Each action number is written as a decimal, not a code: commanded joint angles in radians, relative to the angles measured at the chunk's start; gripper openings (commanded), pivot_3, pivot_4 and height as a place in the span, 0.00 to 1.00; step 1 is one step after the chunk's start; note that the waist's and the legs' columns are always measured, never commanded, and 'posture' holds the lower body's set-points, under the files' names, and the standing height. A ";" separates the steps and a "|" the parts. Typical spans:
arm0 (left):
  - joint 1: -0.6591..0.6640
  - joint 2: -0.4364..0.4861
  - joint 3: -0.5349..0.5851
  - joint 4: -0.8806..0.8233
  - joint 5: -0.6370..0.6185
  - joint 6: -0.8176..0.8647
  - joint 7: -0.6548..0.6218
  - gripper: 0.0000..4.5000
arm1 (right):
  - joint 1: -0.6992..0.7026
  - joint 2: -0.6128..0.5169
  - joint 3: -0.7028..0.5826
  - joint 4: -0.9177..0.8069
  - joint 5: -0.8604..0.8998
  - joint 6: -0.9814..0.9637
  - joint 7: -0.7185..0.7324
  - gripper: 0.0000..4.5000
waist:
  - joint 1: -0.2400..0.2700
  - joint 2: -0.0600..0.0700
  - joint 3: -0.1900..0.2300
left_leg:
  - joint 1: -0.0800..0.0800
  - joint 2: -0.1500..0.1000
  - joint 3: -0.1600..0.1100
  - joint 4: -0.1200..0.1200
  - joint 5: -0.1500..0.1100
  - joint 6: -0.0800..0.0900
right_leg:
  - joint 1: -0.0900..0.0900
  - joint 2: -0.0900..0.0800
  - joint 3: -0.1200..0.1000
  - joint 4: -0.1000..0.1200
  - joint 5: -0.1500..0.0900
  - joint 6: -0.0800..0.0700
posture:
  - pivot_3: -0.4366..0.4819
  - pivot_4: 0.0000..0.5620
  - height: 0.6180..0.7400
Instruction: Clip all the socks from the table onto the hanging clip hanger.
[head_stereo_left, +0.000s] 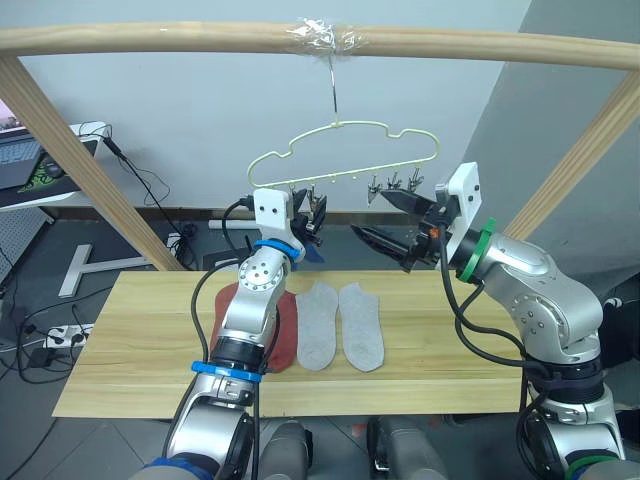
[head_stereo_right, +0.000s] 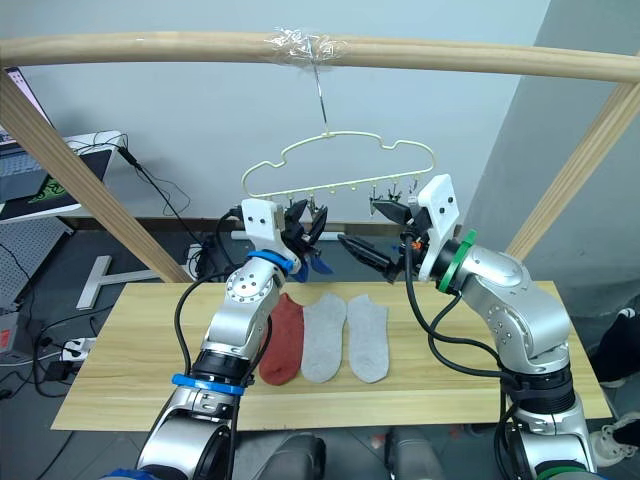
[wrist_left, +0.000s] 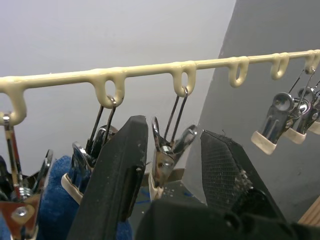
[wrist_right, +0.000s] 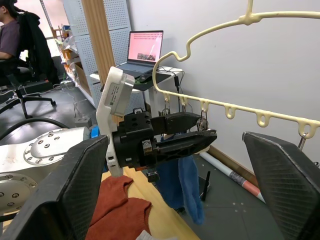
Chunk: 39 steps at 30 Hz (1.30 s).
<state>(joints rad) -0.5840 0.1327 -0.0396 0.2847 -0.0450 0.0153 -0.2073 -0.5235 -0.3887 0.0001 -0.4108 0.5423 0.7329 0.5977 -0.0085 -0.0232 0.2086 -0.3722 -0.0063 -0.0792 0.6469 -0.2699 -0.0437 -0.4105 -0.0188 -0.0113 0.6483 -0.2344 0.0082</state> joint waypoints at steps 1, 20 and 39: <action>-0.024 -0.002 0.006 -0.008 0.009 -0.024 0.005 0.45 | -0.021 -0.004 -0.025 -0.027 0.026 -0.014 -0.003 1.00 | 0.000 0.000 0.000 | 0.000 0.000 0.000 0.000 0.000 0.000 | 0.000 0.000 0.000 0.000 0.000 0.000 | 0.41 0.28 1.00; -0.037 -0.015 0.016 0.013 -0.011 -0.028 -0.013 0.00 | -0.013 -0.016 -0.021 -0.032 0.045 -0.010 -0.021 1.00 | -0.011 0.000 0.000 | 0.000 0.000 0.000 0.000 0.000 0.000 | 0.000 0.000 0.000 0.001 0.000 0.000 | 0.40 0.30 1.00; 0.069 0.020 0.030 -0.175 -0.060 0.121 -0.071 0.00 | 0.063 0.071 0.357 0.526 -0.428 -0.360 -0.062 1.00 | -0.021 0.000 0.000 | 0.004 0.000 0.003 0.000 0.000 0.000 | 0.000 0.000 0.002 0.003 0.000 0.000 | 0.45 0.32 1.00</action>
<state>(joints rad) -0.5199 0.1505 -0.0124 0.1576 -0.0966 0.1312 -0.2752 -0.4276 -0.3306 0.3501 0.0931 0.1374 0.4332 0.5238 -0.0299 -0.0235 0.2084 -0.3683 -0.0059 -0.0767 0.6470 -0.2698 -0.0438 -0.4102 -0.0188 -0.0092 0.6521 -0.2343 0.0082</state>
